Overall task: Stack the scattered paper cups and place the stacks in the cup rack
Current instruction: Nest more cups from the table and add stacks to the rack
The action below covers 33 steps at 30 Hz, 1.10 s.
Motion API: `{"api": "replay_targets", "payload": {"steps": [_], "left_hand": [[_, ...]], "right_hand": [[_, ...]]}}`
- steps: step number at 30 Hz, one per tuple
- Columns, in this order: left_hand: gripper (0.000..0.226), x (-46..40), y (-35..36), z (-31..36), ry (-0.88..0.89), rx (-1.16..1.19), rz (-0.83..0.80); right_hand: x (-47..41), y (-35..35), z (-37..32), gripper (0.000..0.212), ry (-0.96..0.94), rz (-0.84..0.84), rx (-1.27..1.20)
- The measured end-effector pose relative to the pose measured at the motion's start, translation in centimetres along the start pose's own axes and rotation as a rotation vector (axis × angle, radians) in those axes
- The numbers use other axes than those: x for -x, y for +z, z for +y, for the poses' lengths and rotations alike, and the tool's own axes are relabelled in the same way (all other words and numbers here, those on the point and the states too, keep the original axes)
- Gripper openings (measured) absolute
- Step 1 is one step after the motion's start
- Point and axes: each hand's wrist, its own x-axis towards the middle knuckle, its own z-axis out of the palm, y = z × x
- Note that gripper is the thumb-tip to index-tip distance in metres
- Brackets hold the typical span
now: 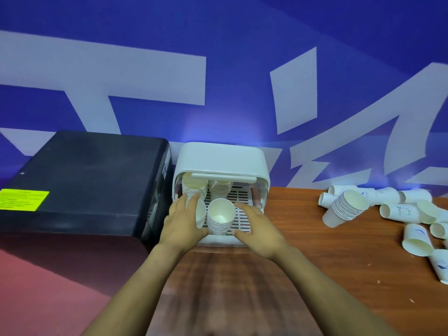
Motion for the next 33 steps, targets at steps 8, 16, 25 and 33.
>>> {"api": "replay_targets", "payload": {"steps": [8,16,25,33], "left_hand": [[0.043,1.8,1.2,5.5,0.155,0.185,0.006],[0.032,3.3,6.5,11.6,0.181,0.165,-0.114],[0.034,3.4,15.8,24.4,0.118,0.122,-0.105],[0.032,4.4,24.9,35.5,0.086,0.147,-0.199]], "right_hand": [[5.9,-3.6,5.3,0.043,0.145,-0.022,0.027],[8.6,-8.3,11.0,0.029,0.16,0.077,-0.079],[12.1,-16.2,25.4,0.024,0.158,-0.004,-0.105],[15.6,-22.8,37.8,0.025,0.196,-0.003,-0.06]]}}
